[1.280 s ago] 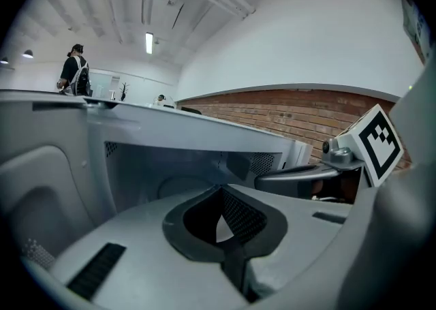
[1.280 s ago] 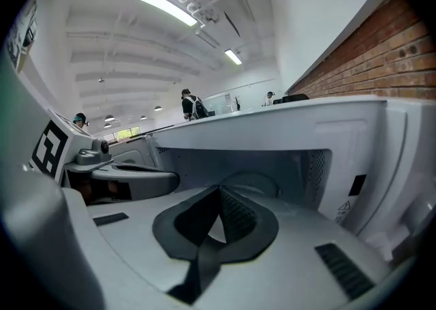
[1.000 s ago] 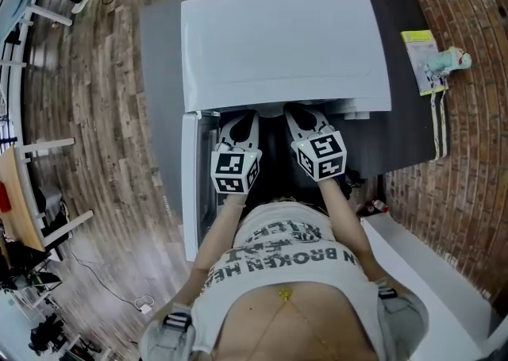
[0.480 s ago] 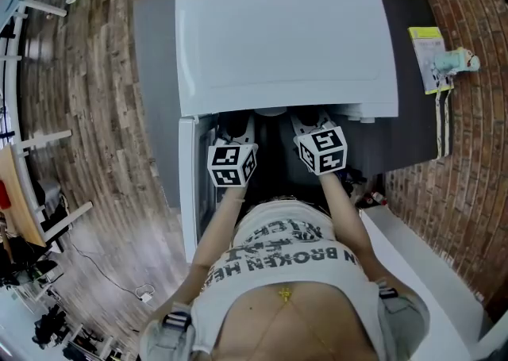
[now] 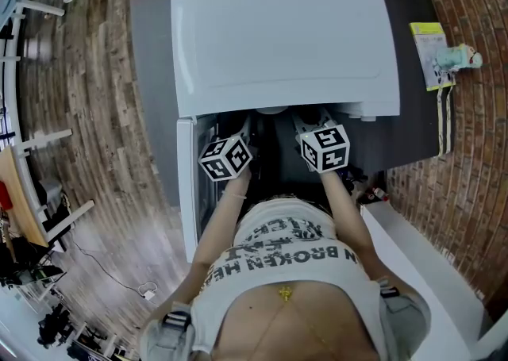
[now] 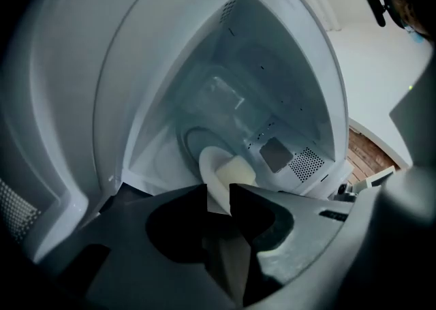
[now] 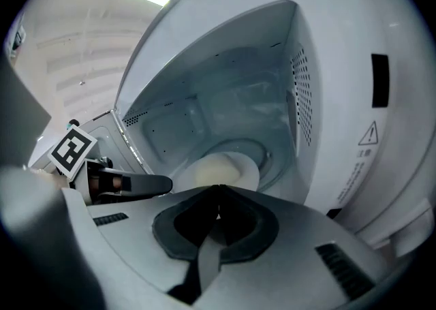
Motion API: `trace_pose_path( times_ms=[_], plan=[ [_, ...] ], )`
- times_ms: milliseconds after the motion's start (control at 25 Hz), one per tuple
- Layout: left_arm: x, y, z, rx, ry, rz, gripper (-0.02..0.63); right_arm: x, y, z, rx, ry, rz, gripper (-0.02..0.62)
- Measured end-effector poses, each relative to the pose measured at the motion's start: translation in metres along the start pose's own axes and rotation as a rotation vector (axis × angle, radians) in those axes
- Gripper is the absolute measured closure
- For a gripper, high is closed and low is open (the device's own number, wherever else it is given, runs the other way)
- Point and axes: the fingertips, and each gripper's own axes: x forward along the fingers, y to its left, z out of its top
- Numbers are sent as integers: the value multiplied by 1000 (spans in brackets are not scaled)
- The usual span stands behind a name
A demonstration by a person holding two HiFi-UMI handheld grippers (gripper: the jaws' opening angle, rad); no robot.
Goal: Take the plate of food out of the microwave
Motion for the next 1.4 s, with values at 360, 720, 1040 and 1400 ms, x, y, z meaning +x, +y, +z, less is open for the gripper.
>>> trace_pose_path(
  times_ms=[360, 720, 1040, 1400],
  plan=[
    [16, 9, -1, -148, -24, -29, 506, -2, -8, -7, 33, 11, -16, 587],
    [28, 10, 2, -244, -31, -69, 520, -4, -17, -13, 65, 22, -31, 586],
    [29, 11, -2, -357, -45, -59, 552, -3, -19, -16, 96, 22, -27, 586],
    [24, 11, -9, -428, -63, -39, 558, -6, -26, -24, 163, 21, -22, 586]
  ],
)
